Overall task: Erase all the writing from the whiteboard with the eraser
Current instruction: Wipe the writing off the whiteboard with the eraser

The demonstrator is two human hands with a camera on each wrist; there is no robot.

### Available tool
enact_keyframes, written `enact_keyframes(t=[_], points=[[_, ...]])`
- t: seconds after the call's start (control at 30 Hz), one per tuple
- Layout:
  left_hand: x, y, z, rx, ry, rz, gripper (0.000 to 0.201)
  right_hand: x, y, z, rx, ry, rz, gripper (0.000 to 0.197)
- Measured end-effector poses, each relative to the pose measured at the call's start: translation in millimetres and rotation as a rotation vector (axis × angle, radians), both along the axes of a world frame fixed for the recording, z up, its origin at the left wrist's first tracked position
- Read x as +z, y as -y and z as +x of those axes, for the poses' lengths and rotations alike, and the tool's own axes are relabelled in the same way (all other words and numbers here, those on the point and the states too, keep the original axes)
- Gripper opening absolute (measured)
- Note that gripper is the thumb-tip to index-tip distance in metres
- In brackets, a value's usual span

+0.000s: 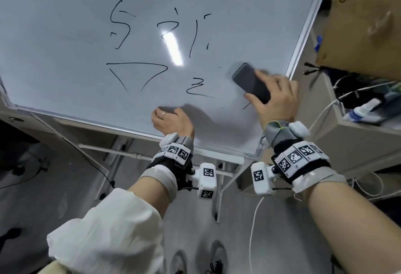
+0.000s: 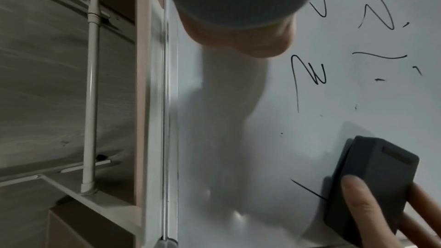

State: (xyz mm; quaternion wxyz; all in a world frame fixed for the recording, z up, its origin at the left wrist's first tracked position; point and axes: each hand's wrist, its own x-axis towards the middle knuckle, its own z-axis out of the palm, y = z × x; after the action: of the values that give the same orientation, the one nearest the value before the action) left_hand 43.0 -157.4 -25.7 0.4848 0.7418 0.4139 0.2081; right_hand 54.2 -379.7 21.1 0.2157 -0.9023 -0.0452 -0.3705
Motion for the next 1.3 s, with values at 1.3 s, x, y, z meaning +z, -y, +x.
enact_keyframes(t=[1.3], points=[[36,-74,25,0.194,-0.089,-0.208,0.038,-21,-119,12,0.334,-0.101,-0.336,0.055]])
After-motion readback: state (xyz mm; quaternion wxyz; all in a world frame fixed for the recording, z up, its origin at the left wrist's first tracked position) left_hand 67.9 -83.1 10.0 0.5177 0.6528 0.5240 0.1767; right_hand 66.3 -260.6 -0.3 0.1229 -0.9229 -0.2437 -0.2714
